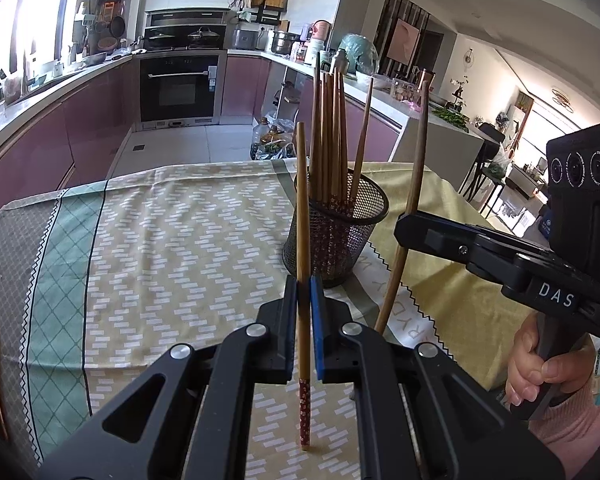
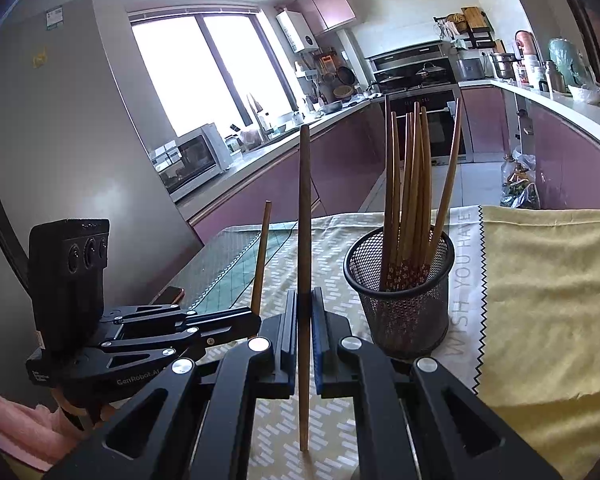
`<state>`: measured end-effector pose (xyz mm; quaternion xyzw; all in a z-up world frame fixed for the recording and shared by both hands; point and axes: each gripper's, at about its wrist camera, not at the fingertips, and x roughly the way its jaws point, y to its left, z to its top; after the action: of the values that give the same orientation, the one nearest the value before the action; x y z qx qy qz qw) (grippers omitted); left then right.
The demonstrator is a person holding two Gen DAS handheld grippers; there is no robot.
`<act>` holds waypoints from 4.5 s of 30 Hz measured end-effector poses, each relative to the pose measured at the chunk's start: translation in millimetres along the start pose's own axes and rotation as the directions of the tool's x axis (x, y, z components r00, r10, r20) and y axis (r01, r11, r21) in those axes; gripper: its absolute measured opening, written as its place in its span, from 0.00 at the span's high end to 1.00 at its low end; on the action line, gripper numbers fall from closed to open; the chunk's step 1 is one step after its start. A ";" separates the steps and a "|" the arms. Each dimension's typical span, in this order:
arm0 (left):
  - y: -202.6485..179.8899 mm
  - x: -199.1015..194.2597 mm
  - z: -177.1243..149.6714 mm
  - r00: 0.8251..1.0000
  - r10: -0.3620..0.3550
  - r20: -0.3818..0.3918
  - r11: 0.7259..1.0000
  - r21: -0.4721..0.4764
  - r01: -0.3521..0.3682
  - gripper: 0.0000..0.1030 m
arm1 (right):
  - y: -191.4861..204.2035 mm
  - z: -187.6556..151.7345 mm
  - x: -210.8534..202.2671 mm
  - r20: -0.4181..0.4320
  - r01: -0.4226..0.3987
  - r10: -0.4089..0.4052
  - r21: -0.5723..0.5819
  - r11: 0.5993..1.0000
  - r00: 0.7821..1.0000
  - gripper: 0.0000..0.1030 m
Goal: Organize utensils
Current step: 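Move both upright chopsticks over the mesh cup opening, then lower both held chopsticks down into the mesh cup among the others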
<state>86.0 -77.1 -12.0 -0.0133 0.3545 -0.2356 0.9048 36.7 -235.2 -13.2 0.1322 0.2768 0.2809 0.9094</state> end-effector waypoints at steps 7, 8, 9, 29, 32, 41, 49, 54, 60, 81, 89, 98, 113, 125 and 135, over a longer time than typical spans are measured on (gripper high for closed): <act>-1.5 0.6 0.5 1.000 -0.002 0.002 1.000 0.004 0.002 0.93 | -1.4 3.2 -1.0 0.014 -0.001 0.001 0.003 1.000 1.000 0.95; -1.7 0.8 0.5 1.000 -0.001 0.003 1.000 0.004 0.001 0.93 | -1.6 3.5 -1.3 0.015 -0.002 0.002 0.004 1.000 1.000 0.95; -1.7 0.8 0.6 1.000 -0.001 0.004 1.000 0.004 0.001 0.93 | -1.7 4.4 -1.7 0.016 -0.001 0.001 0.004 1.000 1.000 0.95; -6.4 1.8 11.4 1.000 -0.008 0.023 1.000 0.025 0.007 0.93 | -2.0 13.9 -9.0 0.049 0.020 -0.020 -0.006 1.000 0.999 0.95; -7.5 1.4 12.4 1.000 -0.007 0.025 1.000 0.029 0.007 0.93 | -1.9 14.9 -10.4 0.052 0.022 -0.022 -0.007 1.000 0.998 0.95; -9.2 0.5 16.0 0.999 -0.007 0.034 0.999 0.037 0.006 0.93 | -1.8 19.3 -13.7 0.061 0.031 -0.031 -0.011 0.999 0.998 0.95; -11.2 -1.7 20.5 0.999 -0.006 0.045 0.999 0.045 0.004 0.93 | -2.7 20.0 -14.9 0.066 0.035 -0.034 -0.013 0.999 0.997 0.95; -12.4 -3.6 23.3 0.999 -0.007 0.051 0.999 0.051 0.005 0.93 | -2.3 21.6 -15.3 0.069 0.036 -0.035 -0.015 0.999 0.997 0.95; -13.9 -4.8 26.3 0.998 -0.010 0.058 0.998 0.059 0.006 0.93 | -2.3 23.5 -15.8 0.075 0.040 -0.039 -0.016 0.999 0.996 0.95; -23.3 -12.2 38.7 0.996 -0.017 0.082 0.996 0.086 0.010 0.93 | -6.2 31.1 -15.8 0.095 0.042 -0.039 -0.025 0.999 0.995 0.95; -25.7 -15.1 42.6 0.996 -0.018 0.092 0.995 0.094 0.009 0.93 | -5.7 33.7 -17.5 0.105 0.042 -0.039 -0.031 0.999 0.994 0.95; -28.1 -17.7 47.1 0.994 -0.028 0.103 0.995 0.097 0.018 0.93 | -4.4 36.6 -18.6 0.110 0.040 -0.035 -0.037 0.999 0.993 0.95; -33.8 -20.7 55.1 0.992 -0.024 0.120 0.994 0.109 0.011 0.93 | -0.4 44.4 -21.8 0.125 0.040 -0.033 -0.057 0.998 0.992 0.95; -39.1 -26.1 64.5 0.990 -0.023 0.142 0.993 0.120 0.006 0.93 | -1.7 49.1 -23.0 0.136 0.043 -0.033 -0.065 0.997 0.990 0.95; -42.6 -25.7 70.1 0.989 -0.023 0.150 0.991 0.131 0.003 0.93 | -2.5 52.7 -24.5 0.143 0.044 -0.034 -0.069 0.997 0.989 0.95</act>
<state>97.3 -113.8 64.9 0.0259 0.2688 -0.2624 0.9264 51.3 -256.0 39.1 0.1134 0.2039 0.2626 0.9363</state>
